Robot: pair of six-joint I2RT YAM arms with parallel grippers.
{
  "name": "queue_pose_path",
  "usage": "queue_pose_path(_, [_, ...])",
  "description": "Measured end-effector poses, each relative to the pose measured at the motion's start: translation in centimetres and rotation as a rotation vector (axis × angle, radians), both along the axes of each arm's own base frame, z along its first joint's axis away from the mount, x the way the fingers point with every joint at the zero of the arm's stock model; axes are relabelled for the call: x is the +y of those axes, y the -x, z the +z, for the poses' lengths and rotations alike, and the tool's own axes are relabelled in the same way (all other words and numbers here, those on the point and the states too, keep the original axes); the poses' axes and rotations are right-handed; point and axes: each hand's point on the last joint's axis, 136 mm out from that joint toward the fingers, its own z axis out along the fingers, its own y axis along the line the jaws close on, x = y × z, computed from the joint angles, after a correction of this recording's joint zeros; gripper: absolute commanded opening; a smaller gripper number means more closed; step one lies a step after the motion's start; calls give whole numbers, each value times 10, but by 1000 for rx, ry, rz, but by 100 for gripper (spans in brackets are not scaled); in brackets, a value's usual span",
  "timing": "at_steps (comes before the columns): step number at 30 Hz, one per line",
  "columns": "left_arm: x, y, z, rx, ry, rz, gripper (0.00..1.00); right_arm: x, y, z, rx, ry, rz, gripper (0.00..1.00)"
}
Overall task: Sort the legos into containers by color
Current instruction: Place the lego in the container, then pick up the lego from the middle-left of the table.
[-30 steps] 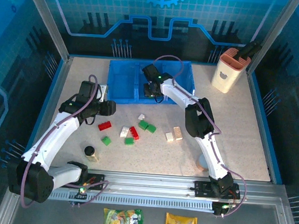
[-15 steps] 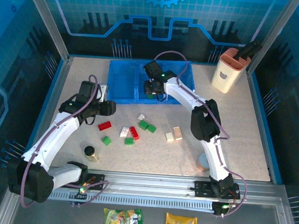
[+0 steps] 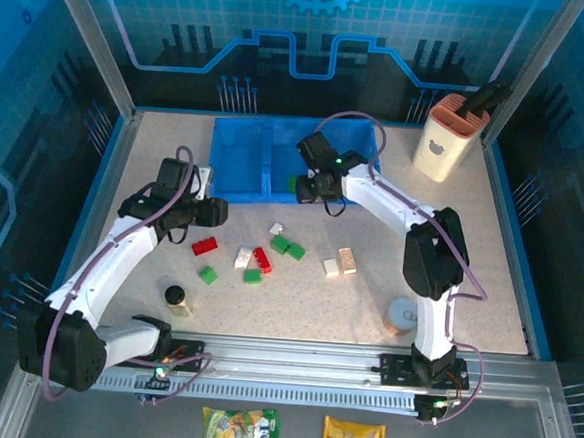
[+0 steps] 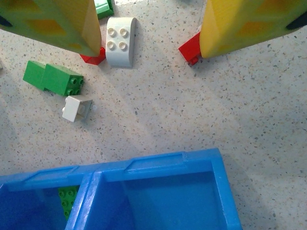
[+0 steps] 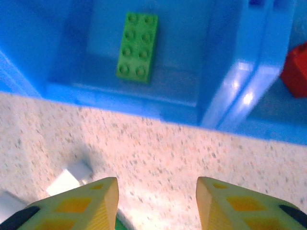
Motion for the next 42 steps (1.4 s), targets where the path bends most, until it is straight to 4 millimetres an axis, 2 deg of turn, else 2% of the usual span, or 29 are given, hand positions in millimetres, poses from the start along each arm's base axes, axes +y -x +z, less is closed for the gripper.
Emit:
queue_pose_path(8, [1,3,-26,104,-18,1,57,-6,50,-13,52,59,73,47])
queue_pose_path(14, [10,13,-54,237,-65,51,63,-15,70,-26,84,99,91,46])
queue_pose_path(20, [22,19,-68,337,-95,162,81,-25,78,-33,96,139,95,46])
queue_pose_path(27, [32,21,-83,407,-84,333,91,-31,82,-18,65,134,98,45])
queue_pose_path(32, [32,21,-94,423,-52,407,93,-34,86,-12,56,136,103,45])
queue_pose_path(42, [36,24,-140,514,-61,469,88,-47,97,-2,45,150,98,45])
